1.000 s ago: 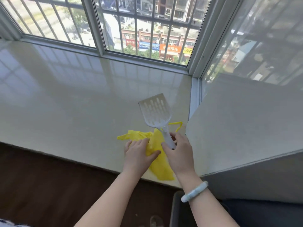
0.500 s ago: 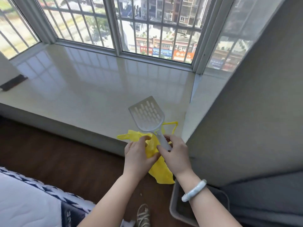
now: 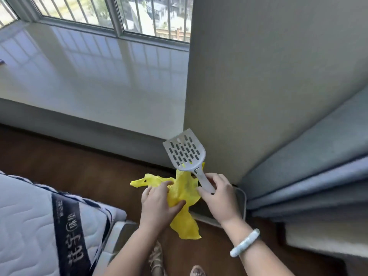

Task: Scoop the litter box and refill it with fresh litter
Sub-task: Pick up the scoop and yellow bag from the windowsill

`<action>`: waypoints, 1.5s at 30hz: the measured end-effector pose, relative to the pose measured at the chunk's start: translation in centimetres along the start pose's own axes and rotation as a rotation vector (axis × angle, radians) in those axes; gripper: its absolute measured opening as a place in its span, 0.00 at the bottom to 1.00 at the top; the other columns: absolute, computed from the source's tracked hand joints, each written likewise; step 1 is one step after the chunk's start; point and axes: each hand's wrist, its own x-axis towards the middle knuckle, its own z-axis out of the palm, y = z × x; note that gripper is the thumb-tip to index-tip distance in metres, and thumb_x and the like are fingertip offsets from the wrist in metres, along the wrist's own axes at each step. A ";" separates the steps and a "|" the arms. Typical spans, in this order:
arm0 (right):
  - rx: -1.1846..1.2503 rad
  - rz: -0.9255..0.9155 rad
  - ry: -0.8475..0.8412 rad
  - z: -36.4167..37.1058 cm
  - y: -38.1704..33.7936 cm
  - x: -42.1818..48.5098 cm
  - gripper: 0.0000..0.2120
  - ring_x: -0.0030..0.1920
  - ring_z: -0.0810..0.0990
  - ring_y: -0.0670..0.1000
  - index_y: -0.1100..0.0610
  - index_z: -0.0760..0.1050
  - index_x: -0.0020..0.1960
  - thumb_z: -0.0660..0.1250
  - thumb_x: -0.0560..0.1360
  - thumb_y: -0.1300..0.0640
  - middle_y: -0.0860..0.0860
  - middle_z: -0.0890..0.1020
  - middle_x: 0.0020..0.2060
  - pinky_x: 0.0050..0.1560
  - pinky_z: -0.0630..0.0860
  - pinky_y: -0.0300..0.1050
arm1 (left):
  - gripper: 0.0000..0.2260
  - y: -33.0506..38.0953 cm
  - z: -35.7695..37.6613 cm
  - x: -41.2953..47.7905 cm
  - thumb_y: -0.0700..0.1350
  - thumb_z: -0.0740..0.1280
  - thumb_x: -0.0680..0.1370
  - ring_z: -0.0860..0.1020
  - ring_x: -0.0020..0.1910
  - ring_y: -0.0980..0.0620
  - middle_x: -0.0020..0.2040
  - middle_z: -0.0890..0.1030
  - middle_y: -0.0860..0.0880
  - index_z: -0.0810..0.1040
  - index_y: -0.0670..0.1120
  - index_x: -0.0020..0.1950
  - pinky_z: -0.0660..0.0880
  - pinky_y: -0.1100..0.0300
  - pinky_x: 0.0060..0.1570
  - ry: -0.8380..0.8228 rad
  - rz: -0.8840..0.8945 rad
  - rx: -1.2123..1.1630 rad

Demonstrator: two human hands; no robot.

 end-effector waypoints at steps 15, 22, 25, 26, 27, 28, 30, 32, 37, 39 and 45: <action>-0.092 0.177 0.168 5.0 12.8 -9.8 0.16 0.44 0.73 0.48 0.60 0.78 0.54 0.74 0.67 0.61 0.52 0.76 0.46 0.42 0.63 0.32 | 0.26 -4.2 12.3 -6.0 0.60 0.71 0.69 0.73 0.59 0.51 0.53 0.77 0.53 0.70 0.52 0.63 0.55 0.55 0.67 -0.195 0.174 0.046; -0.079 0.251 0.194 6.5 17.3 -13.0 0.15 0.45 0.77 0.52 0.58 0.78 0.53 0.74 0.67 0.60 0.52 0.77 0.46 0.47 0.74 0.46 | 0.27 -5.5 16.3 -8.2 0.60 0.71 0.68 0.73 0.58 0.51 0.52 0.77 0.54 0.69 0.51 0.63 0.55 0.54 0.69 -0.181 0.218 0.062; -0.065 0.260 0.203 6.4 19.4 -14.0 0.14 0.44 0.76 0.52 0.57 0.79 0.52 0.74 0.67 0.60 0.52 0.77 0.45 0.46 0.73 0.44 | 0.27 -5.1 18.5 -9.2 0.59 0.72 0.68 0.74 0.58 0.51 0.52 0.77 0.54 0.70 0.51 0.63 0.55 0.53 0.69 -0.146 0.232 0.054; -0.067 0.266 0.205 6.3 20.5 -14.1 0.14 0.44 0.76 0.51 0.57 0.79 0.51 0.74 0.67 0.60 0.51 0.77 0.45 0.45 0.73 0.43 | 0.27 -5.0 19.5 -9.5 0.59 0.72 0.68 0.74 0.57 0.50 0.51 0.78 0.53 0.70 0.51 0.63 0.56 0.52 0.69 -0.135 0.233 0.056; -0.065 0.272 0.210 6.3 21.7 -14.2 0.13 0.44 0.76 0.51 0.57 0.79 0.51 0.74 0.67 0.60 0.51 0.77 0.45 0.45 0.73 0.43 | 0.28 -5.0 20.7 -9.8 0.58 0.73 0.67 0.74 0.57 0.50 0.51 0.78 0.53 0.71 0.50 0.63 0.57 0.52 0.68 -0.124 0.239 0.064; -0.061 0.278 0.213 6.4 23.1 -14.3 0.13 0.43 0.76 0.51 0.57 0.78 0.51 0.74 0.67 0.60 0.50 0.76 0.44 0.45 0.73 0.43 | 0.28 -5.1 22.2 -10.0 0.58 0.73 0.67 0.75 0.56 0.49 0.51 0.78 0.53 0.71 0.49 0.63 0.58 0.51 0.68 -0.109 0.247 0.073; -0.047 0.286 0.216 6.9 26.4 -14.3 0.13 0.43 0.75 0.50 0.56 0.78 0.52 0.73 0.68 0.60 0.49 0.75 0.44 0.46 0.72 0.43 | 0.28 -5.3 25.6 -10.6 0.57 0.74 0.67 0.75 0.56 0.48 0.50 0.79 0.52 0.72 0.48 0.63 0.58 0.50 0.68 -0.085 0.253 0.084; -0.040 0.292 0.227 7.7 30.1 -14.4 0.13 0.43 0.75 0.50 0.56 0.78 0.52 0.73 0.68 0.60 0.48 0.75 0.44 0.45 0.71 0.41 | 0.29 -6.1 29.6 -11.0 0.57 0.74 0.66 0.75 0.57 0.48 0.52 0.79 0.51 0.72 0.47 0.63 0.58 0.50 0.68 -0.075 0.266 0.097; -0.041 0.287 0.243 10.3 39.6 -15.1 0.14 0.42 0.74 0.47 0.57 0.79 0.53 0.74 0.68 0.61 0.46 0.74 0.44 0.43 0.66 0.34 | 0.31 -9.2 40.0 -11.8 0.58 0.74 0.66 0.76 0.55 0.47 0.53 0.79 0.51 0.72 0.46 0.63 0.57 0.51 0.66 -0.079 0.328 0.133; -0.057 0.295 0.239 11.6 43.3 -15.4 0.15 0.42 0.75 0.47 0.56 0.78 0.53 0.74 0.67 0.61 0.46 0.74 0.45 0.43 0.69 0.36 | 0.31 -10.5 43.6 -11.7 0.59 0.73 0.65 0.77 0.54 0.47 0.52 0.79 0.51 0.72 0.46 0.62 0.56 0.51 0.65 -0.084 0.373 0.136; -0.070 0.282 0.243 15.6 52.1 -13.9 0.15 0.42 0.75 0.45 0.52 0.78 0.54 0.74 0.68 0.59 0.41 0.73 0.43 0.45 0.73 0.40 | 0.32 -14.6 52.8 -9.2 0.65 0.65 0.65 0.78 0.54 0.49 0.52 0.79 0.54 0.70 0.47 0.62 0.55 0.52 0.66 -0.088 0.534 0.116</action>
